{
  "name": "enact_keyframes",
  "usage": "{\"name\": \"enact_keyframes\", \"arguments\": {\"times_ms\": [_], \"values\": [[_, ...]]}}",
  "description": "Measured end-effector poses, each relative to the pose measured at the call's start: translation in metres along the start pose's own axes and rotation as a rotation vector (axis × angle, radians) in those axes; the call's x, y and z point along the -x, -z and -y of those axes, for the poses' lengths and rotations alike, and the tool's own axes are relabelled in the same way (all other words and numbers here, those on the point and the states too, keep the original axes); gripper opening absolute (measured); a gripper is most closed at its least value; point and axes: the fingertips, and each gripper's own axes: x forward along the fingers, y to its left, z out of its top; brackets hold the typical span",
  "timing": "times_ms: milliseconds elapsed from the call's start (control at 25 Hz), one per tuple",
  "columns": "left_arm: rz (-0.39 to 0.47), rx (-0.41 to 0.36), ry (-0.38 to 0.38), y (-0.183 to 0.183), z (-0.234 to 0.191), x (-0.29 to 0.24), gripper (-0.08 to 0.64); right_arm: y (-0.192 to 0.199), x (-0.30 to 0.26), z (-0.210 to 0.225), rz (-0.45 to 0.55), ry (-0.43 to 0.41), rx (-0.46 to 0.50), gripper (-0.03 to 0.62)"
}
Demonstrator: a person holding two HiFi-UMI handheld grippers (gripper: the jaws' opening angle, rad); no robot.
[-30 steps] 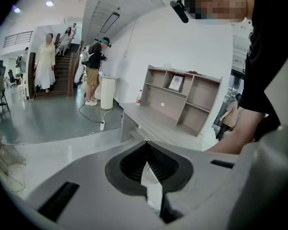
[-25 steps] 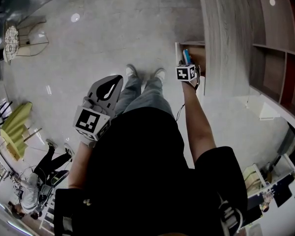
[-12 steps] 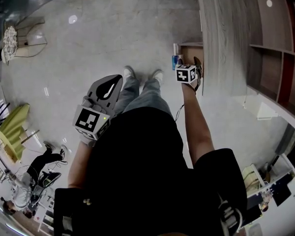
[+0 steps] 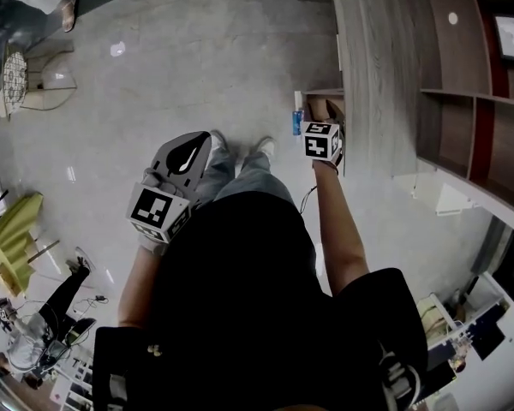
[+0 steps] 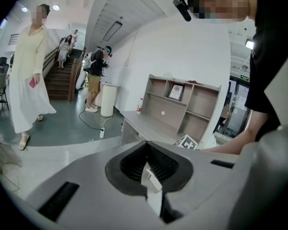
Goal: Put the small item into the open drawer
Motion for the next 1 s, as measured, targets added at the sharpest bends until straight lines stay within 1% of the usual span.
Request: {"name": "enact_keyframes", "arguments": {"times_ms": [160, 280, 360, 520, 760, 1000], "values": [[0.032, 0.006, -0.002, -0.008, -0.007, 0.003, 0.002, -0.046, 0.036, -0.011, 0.113, -0.031, -0.005, 0.126], [0.066, -0.001, -0.007, -0.017, -0.013, 0.007, 0.002, -0.077, 0.063, -0.022, 0.187, -0.067, -0.030, 0.057], [0.086, -0.003, -0.012, -0.022, -0.015, 0.010, 0.002, -0.096, 0.082, -0.028, 0.232, -0.095, -0.039, 0.032], [0.128, -0.008, -0.026, -0.032, -0.023, 0.013, 0.002, -0.130, 0.115, -0.037, 0.327, -0.137, -0.028, 0.017], [0.183, -0.021, -0.048, -0.048, -0.034, 0.029, 0.002, -0.172, 0.171, -0.057, 0.442, -0.211, 0.011, 0.012], [0.215, -0.018, -0.065, -0.058, -0.037, 0.046, 0.002, -0.195, 0.221, -0.077, 0.546, -0.281, 0.052, 0.012]]}}
